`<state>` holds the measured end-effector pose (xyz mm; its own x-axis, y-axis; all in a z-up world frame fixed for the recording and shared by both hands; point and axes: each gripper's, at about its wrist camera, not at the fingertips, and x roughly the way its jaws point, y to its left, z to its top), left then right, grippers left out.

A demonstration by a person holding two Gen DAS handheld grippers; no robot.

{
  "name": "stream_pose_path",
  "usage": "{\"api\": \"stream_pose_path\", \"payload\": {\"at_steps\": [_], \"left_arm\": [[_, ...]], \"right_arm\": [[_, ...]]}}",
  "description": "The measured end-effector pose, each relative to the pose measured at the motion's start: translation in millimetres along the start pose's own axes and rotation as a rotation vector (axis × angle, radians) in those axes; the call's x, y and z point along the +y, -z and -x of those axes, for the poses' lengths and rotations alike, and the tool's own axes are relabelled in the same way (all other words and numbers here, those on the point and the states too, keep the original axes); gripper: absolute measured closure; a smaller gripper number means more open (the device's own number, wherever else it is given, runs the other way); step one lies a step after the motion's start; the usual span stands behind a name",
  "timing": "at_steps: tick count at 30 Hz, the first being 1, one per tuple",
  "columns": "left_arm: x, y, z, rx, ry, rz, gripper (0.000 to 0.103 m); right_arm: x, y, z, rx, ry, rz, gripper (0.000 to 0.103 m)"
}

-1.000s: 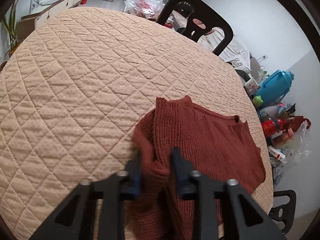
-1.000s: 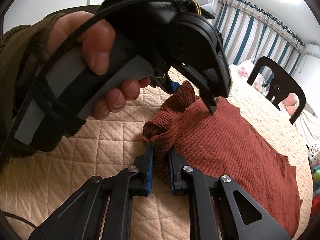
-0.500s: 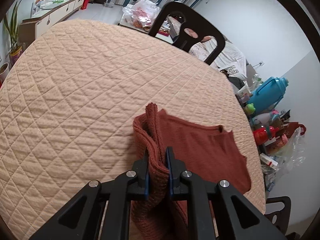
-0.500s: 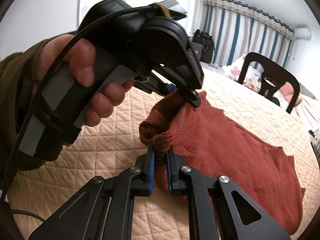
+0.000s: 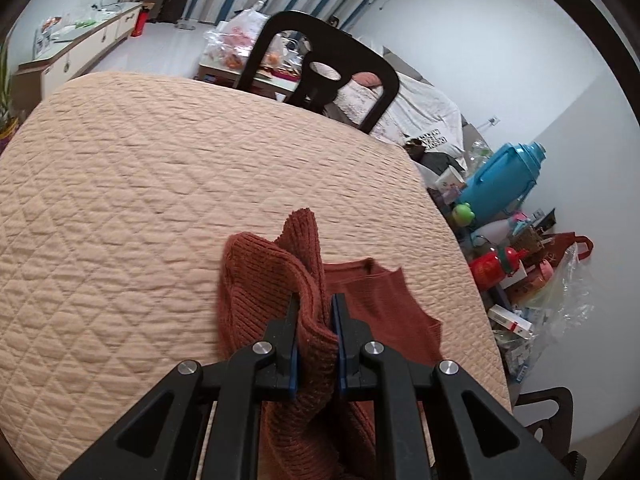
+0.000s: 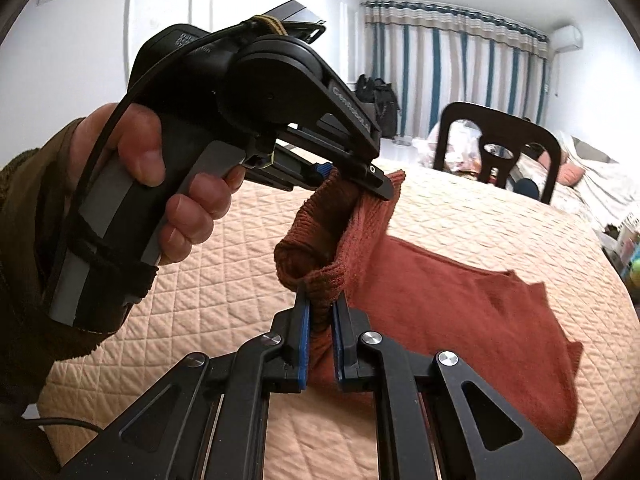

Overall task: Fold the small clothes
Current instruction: 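Lift the held edge with both tools and fold it across the sweater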

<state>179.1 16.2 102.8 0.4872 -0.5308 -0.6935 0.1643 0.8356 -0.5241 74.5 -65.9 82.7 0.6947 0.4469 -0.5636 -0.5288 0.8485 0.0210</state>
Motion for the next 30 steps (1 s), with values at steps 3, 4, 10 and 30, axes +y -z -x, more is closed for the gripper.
{"api": "stream_pose_path", "payload": {"at_steps": [3,4,10,30], "left_arm": [[-18,-1,-9,0.007,0.008,-0.021,0.088],[-23,-1,-13,0.010,0.011,-0.026,0.088],[-50,-2,-29,0.029,0.024,-0.051,0.088],[-109,20,-110,0.192,-0.035,-0.126,0.088]], "right_arm": [[-12,3,9,-0.011,0.012,-0.031,0.094],[-17,4,12,-0.016,0.020,-0.043,0.094],[-41,11,25,-0.026,0.044,-0.099,0.094],[-112,56,47,0.063,-0.056,-0.370,0.094]]}}
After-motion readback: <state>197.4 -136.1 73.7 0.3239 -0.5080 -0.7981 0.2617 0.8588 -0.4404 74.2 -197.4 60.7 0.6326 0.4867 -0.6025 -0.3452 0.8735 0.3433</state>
